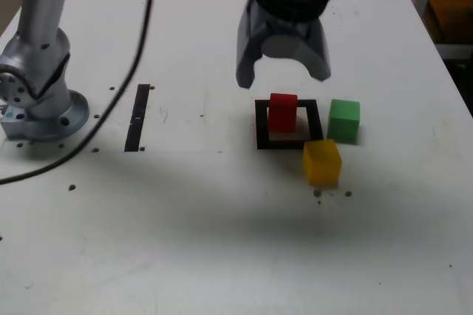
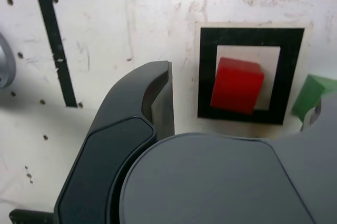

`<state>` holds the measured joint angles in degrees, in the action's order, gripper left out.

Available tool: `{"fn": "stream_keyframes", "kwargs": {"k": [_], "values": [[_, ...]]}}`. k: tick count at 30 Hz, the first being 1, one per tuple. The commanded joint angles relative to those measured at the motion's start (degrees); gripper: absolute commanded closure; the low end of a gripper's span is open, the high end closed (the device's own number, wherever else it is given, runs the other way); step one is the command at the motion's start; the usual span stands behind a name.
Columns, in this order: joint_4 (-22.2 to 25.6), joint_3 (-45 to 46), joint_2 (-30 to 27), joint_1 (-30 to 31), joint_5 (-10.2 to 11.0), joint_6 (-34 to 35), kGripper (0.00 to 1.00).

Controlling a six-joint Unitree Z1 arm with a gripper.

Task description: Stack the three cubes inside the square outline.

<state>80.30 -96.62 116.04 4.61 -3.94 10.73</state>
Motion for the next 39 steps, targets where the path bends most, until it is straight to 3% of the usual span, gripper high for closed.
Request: {"fn": "stream_keyframes", "kwargs": {"k": [1,7,11,19,27,32,39], "values": [[1.4,-1.6,-1.3,1.4,-0.3,1.0,0.0],[4.3,-6.4,0.3,5.3,-4.2,3.1,0.0],[6.4,-7.7,1.4,6.8,-5.3,1.3,0.0],[7.8,-9.5,5.6,13.0,-3.6,-0.7,0.0],[8.6,-17.7,12.7,13.6,-1.1,2.4,0.0],[9.7,-21.1,17.5,13.5,-1.7,2.4,0.01],[9.8,-22.6,20.3,13.1,-2.3,3.1,0.06]]}}
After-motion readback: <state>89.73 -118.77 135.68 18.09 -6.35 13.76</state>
